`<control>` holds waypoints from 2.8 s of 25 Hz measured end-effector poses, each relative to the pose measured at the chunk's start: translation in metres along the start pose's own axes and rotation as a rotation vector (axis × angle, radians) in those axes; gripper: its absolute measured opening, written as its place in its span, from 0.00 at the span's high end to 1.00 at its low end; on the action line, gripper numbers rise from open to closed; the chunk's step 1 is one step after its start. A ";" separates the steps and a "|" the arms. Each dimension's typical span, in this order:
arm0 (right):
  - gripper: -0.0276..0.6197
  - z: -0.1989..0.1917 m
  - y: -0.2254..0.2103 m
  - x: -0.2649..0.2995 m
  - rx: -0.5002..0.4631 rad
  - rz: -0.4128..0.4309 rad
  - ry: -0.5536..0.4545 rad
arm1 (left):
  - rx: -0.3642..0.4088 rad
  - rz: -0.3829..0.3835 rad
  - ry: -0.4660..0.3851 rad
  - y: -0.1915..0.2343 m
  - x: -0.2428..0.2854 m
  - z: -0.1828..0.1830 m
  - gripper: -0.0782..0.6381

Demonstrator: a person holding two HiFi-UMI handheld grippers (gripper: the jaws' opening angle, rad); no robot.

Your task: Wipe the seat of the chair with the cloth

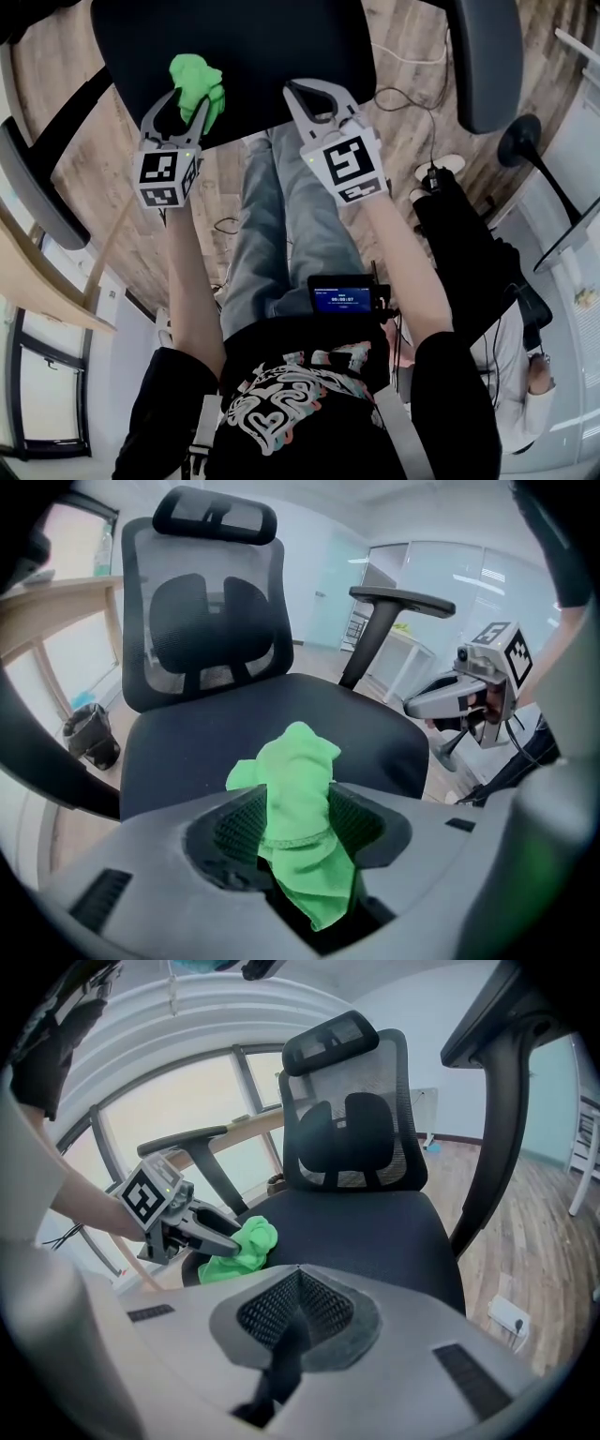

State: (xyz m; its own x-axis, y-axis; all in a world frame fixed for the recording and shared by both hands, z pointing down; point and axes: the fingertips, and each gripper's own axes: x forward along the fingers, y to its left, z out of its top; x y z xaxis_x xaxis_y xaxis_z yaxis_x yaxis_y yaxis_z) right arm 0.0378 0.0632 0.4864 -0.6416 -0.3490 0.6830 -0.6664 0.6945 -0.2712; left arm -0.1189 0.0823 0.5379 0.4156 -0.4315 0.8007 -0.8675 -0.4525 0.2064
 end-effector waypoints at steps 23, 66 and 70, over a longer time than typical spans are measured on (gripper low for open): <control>0.95 0.005 -0.013 0.002 0.001 -0.033 0.018 | -0.037 0.024 0.102 0.012 0.027 -0.025 0.76; 0.95 -0.042 -0.100 -0.039 0.240 -0.305 -0.021 | 0.087 -0.241 0.002 -0.124 0.120 0.067 0.76; 0.95 -0.048 -0.106 -0.043 0.274 -0.325 -0.023 | 0.118 -0.278 -0.008 -0.141 0.122 0.069 0.76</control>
State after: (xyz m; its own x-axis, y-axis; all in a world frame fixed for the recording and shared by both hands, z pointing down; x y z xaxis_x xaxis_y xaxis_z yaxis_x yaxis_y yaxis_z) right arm 0.1535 0.0347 0.5183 -0.3881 -0.5384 0.7480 -0.9096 0.3545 -0.2168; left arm 0.0729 0.0396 0.5682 0.6352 -0.2845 0.7180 -0.6827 -0.6416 0.3498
